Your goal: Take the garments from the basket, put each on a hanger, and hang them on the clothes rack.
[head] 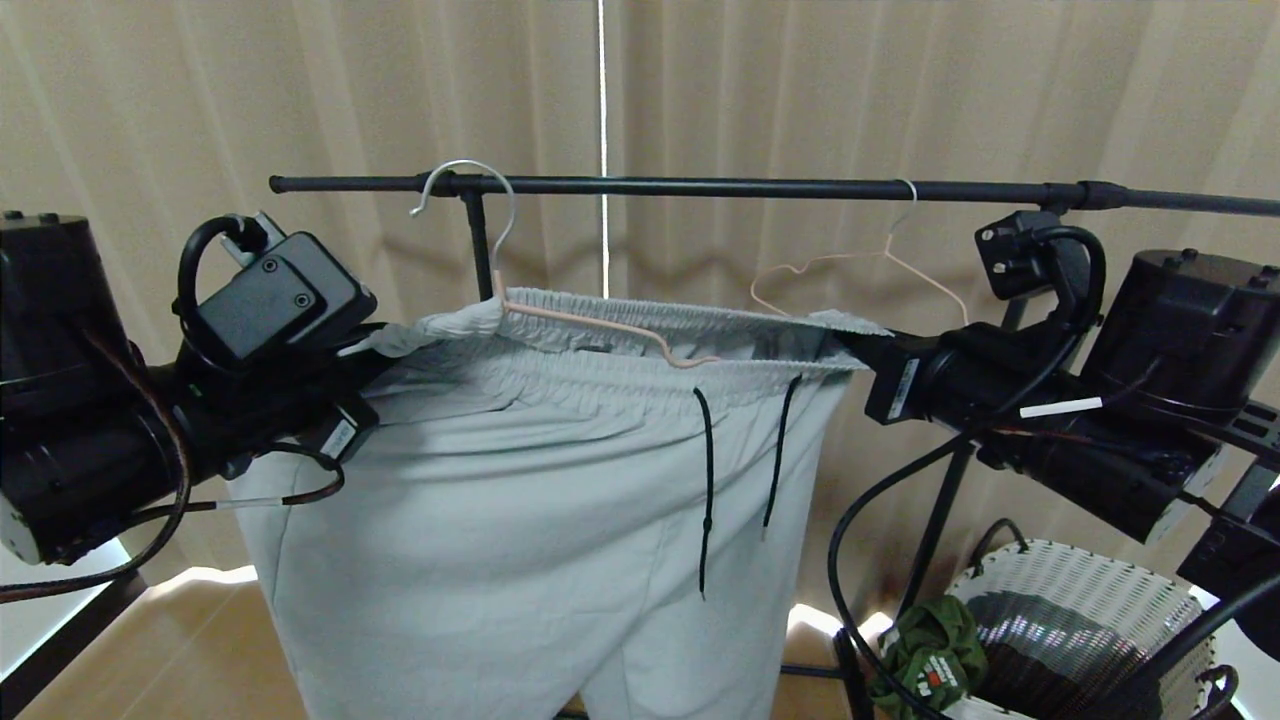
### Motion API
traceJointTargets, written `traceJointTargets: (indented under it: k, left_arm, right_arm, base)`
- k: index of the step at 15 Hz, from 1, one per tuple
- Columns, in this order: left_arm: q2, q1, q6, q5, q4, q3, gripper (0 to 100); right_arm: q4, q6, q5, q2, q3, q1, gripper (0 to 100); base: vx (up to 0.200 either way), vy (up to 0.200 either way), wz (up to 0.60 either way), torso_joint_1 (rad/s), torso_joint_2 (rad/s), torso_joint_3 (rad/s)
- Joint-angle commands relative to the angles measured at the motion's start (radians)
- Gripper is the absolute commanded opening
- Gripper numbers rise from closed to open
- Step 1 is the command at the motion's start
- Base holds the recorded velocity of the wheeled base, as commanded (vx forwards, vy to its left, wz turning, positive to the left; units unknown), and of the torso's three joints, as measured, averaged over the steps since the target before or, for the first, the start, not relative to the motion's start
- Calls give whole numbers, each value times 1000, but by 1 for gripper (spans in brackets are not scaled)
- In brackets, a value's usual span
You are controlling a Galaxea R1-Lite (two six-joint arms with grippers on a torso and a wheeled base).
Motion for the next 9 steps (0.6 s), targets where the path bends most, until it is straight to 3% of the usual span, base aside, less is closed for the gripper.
traceJointTargets:
  k: [1,2,4,5,6,9]
  left_arm:
    - [1,1,2,4,0,7,0]
    - [3,-2,-4,13,1,4,0]
    - [4,-25,-42,107,0,-8,0]
    - [4,-25,-42,107,0,-8,0]
    - [1,-89,-169,194,1,-15,0]
    - [6,-104,-197,223,1,-16,0]
  right_arm:
    - [38,0,0,-36,-2,34,0]
    - [54,0,0,-49,9,61,0]
    - [93,-2,3,-74,17,110,0]
    - [93,-2,3,-74,17,110,0]
    - [102,-23,30,-91,17,125,0]
    - [102,-32,61,-108,21,142,0]
  base:
    - [0,0,0,0,0,0]
    - [0,0,0,0,0,0]
    - [0,0,0,0,0,0]
    - [0,0,0,0,0,0]
    - [0,0,0,0,0,0]
    - [0,0,0,0,0,0]
